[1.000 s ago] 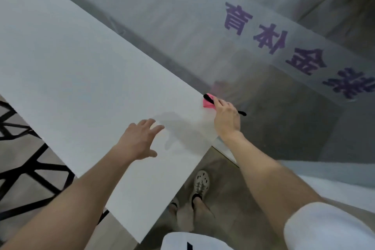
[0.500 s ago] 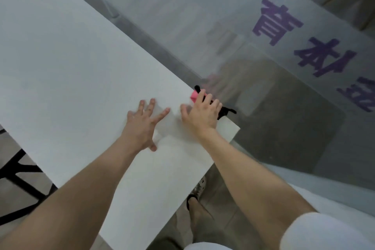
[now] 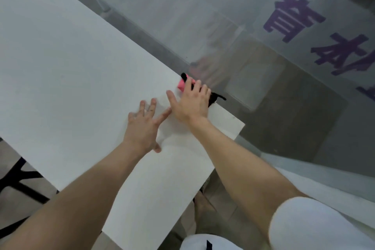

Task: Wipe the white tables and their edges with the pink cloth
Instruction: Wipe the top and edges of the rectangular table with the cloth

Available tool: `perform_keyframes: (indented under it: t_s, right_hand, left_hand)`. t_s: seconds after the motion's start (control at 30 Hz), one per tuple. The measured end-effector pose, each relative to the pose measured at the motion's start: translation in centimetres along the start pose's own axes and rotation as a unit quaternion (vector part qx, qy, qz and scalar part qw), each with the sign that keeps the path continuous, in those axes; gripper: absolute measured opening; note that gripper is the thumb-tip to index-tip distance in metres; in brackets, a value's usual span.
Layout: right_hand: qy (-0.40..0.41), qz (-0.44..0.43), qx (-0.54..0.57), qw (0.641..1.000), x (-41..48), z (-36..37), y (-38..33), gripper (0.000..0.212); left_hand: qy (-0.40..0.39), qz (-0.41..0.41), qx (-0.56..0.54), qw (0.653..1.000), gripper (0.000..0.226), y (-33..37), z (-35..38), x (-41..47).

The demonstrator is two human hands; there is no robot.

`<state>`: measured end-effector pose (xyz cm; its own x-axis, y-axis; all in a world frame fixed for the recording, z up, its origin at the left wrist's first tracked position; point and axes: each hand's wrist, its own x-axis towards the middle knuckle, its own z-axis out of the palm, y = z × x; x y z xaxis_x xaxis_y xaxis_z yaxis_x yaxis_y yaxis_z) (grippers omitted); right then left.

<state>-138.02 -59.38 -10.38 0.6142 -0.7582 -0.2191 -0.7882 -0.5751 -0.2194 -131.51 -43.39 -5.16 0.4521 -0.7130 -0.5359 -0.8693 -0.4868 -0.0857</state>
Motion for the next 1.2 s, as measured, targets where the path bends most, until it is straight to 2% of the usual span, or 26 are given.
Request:
perform_keyframes:
  t_s: [0.13,0.23,0.3,0.37,0.43,0.57,0.67,0.73,0.8,0.9,0.97,1.07,1.13,1.2]
  right_hand:
    - [0.034,-0.026,0.019,0.999,-5.2,-0.9,8.3,0.077]
    - [0.048,0.027,-0.029,0.998,-8.4,-1.1,12.0,0.074]
    - [0.079,0.042,-0.036,0.995,-5.6,-0.2,8.2,0.068]
    - [0.114,0.018,0.011,0.993,-1.5,0.7,2.8,0.052]
    - [0.114,-0.018,0.022,0.993,1.1,1.3,0.0,0.037]
    - [0.095,-0.034,0.009,0.995,-2.5,1.5,7.3,0.058]
    - [0.112,0.021,-0.015,0.993,-7.2,0.5,12.4,0.056]
    - [0.147,0.041,-0.013,0.988,-5.7,1.1,9.8,0.057]
    - [0.169,0.009,0.027,0.985,-1.5,1.2,4.0,0.064]
    - [0.097,-0.028,0.041,0.994,3.6,1.5,-3.0,0.056]
    - [0.108,-0.033,0.06,0.992,3.4,1.9,-2.5,0.045]
    - [0.163,-0.018,0.075,0.984,-0.9,2.1,4.0,0.047]
    - [0.191,0.015,0.066,0.979,-3.6,1.7,7.6,0.042]
    - [0.214,0.072,0.049,0.973,-3.7,2.2,7.3,0.039]
  left_hand:
    - [-0.001,0.008,0.001,1.0,0.157,-0.1,-0.2,-0.3]
    - [0.001,0.012,0.002,1.0,0.157,-0.2,-0.3,-0.2]
    - [0.001,0.014,0.001,1.0,0.157,-0.2,-0.3,-0.2]
    - [0.004,0.015,0.001,1.0,0.157,-0.2,-0.2,-0.1]
    - [0.008,0.013,-0.001,1.0,0.157,-0.2,-0.1,0.0]
    - [0.006,0.015,0.0,1.0,0.156,-0.3,-0.2,-0.3]
    - [0.011,0.015,0.0,1.0,0.155,-0.2,-0.2,-0.2]
    - [0.009,0.02,0.001,1.0,0.155,-0.3,-0.2,-0.1]
    - [0.008,0.023,-0.001,1.0,0.155,-0.3,-0.3,-0.1]
    - [0.017,0.023,-0.011,1.0,0.156,-0.5,-0.2,0.0]
    - [0.016,0.023,-0.018,0.999,0.157,-0.6,-0.4,-0.1]
    - [0.017,0.025,-0.015,0.999,0.153,-0.8,-0.3,-0.1]
    - [0.013,0.029,-0.014,0.999,0.151,-0.8,-0.2,-0.2]
    - [0.013,0.025,-0.013,1.0,0.152,-0.7,-0.2,-0.3]
